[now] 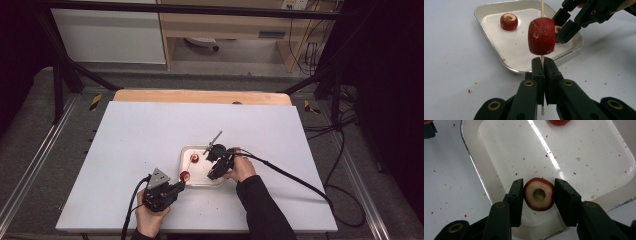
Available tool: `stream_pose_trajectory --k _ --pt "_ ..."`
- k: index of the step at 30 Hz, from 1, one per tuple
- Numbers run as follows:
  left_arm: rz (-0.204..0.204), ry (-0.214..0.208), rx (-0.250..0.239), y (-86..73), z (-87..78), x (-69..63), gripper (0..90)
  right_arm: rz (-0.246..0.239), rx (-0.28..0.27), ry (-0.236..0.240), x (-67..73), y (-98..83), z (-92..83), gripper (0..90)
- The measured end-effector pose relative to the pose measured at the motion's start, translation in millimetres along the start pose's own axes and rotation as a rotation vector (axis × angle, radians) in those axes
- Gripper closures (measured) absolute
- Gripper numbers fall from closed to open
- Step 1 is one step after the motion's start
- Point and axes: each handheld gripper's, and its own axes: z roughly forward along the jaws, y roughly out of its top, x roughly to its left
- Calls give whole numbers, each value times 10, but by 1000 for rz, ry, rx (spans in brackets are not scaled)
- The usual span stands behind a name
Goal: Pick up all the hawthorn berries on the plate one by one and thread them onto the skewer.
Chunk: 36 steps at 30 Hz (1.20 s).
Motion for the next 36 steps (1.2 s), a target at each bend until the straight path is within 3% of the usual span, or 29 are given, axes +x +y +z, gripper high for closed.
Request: stream_pose_trajectory --k 4,8,16,20,21,22,23,24,26,27,28,29,30,36 --pt "0 -1 -4 1 -1 -3 883 16 0 4 1 3 -14 608" --pt "-1 0 -4 4 3 -18 883 72 -62 3 -4 2 -114 610" --pt "-32 1 -25 16 5 -57 883 251 -292 -3 -26 -29 -422 611" --pt "-46 4 -32 20 6 -83 883 303 -402 -1 -33 -91 -497 612" --pt "-49 3 -35 21 8 -91 883 329 -457 0 -36 -131 -525 612" --pt "-48 1 -35 21 6 -96 883 329 -457 0 -36 -131 -525 612" --pt "-50 5 -38 21 6 -106 883 360 -523 13 -39 -181 -549 612" --pt "-56 4 -41 21 8 -119 883 360 -523 13 -39 -181 -549 612" --pt "-57 5 -44 20 10 -141 883 400 -621 32 -48 -259 -576 612" --pt "-62 0 -44 18 12 -157 883 400 -621 32 -48 -259 -576 612" --pt "-61 -1 -47 17 16 -175 883 421 -676 42 -51 -301 -583 612" --pt "-62 -2 -52 16 23 -197 883 421 -676 42 -51 -301 -583 612" --pt "-62 -3 -54 16 30 -216 883 440 -717 54 -52 -325 -584 612" --pt "-95 -15 -65 11 96 -349 883 482 -812 76 -41 -348 -575 612"
